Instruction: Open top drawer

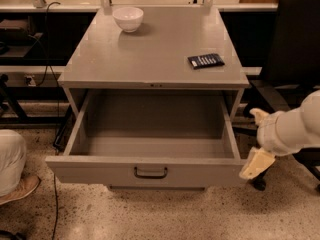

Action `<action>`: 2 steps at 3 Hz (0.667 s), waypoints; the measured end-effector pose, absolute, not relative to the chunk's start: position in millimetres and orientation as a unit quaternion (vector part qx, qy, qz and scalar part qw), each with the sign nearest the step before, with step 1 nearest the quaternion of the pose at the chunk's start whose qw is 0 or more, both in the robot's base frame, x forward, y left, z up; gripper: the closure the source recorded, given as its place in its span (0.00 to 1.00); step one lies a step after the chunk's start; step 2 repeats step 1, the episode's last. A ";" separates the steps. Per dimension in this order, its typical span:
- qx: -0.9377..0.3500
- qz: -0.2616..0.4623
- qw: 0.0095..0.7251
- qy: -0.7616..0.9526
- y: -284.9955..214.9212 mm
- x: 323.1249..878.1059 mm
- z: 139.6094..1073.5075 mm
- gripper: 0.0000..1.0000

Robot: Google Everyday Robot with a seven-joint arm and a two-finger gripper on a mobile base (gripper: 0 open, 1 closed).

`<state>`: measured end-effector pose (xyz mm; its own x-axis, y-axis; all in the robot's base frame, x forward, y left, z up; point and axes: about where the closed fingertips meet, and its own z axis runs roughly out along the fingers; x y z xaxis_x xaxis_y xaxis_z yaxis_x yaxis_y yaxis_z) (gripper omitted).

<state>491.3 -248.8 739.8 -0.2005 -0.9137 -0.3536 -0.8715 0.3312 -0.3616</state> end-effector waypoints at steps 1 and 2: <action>-0.576 -0.045 0.255 0.775 -266.4 499.0 763.5 0.00; -0.576 -0.045 0.255 0.775 -266.4 499.0 763.5 0.00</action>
Offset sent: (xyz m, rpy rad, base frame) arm 0.0000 0.0000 0.0000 0.0000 0.0000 0.0000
